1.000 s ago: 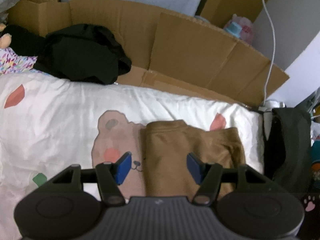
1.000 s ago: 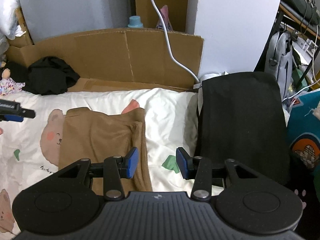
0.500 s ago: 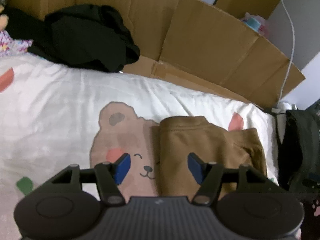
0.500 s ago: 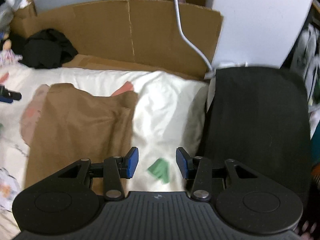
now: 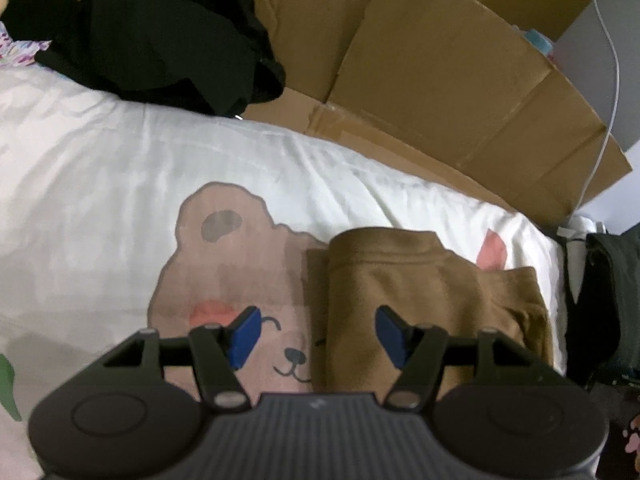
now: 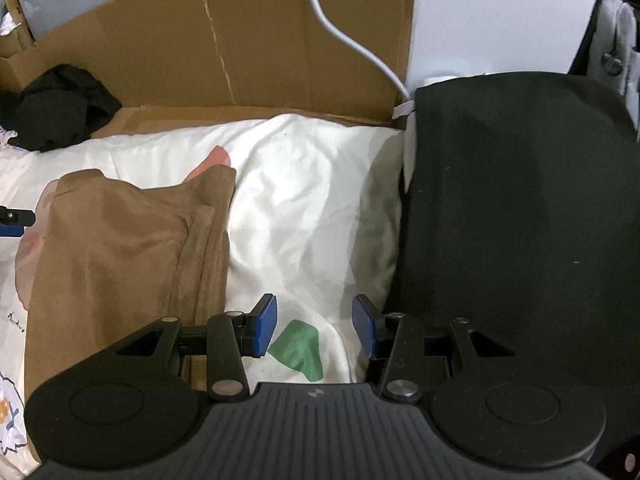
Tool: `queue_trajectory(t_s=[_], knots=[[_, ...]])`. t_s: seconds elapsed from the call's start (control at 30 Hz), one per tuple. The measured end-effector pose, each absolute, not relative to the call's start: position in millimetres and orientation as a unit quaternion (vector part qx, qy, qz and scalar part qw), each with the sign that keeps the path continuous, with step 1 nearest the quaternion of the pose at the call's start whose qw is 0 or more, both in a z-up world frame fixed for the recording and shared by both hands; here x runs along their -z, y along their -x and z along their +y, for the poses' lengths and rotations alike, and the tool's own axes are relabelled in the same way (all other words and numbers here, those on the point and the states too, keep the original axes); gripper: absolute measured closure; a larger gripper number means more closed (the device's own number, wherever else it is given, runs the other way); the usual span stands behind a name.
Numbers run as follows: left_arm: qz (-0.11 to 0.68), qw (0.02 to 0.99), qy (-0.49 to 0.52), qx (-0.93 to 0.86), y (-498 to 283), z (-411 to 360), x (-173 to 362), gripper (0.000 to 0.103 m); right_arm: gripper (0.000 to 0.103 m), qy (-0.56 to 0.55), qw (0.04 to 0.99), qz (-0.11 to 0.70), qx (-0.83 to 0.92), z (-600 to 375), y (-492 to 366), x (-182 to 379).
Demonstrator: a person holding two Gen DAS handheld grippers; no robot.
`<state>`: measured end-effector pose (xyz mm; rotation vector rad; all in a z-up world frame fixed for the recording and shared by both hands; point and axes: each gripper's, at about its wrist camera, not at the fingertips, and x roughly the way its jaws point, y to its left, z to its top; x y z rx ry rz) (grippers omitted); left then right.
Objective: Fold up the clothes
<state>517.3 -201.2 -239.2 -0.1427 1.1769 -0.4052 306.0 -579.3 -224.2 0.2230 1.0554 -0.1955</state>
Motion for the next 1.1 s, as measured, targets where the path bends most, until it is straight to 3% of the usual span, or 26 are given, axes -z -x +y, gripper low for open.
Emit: queue_trajectory(t_s=[0.53, 1.1], knots=[[0.546, 0.795, 0.119, 0.234, -530.0, -210.0, 259.3, 0.037, 0.057, -0.152, 0.864, 0.479, 0.038, -565.3, -342.5, 239.1], [0.532, 0.796, 0.156, 0.244, -540.6, -218.8, 289.5, 0.038, 0.058, -0.106, 0.884, 0.454, 0.024, -540.2, -386.3, 256.6]])
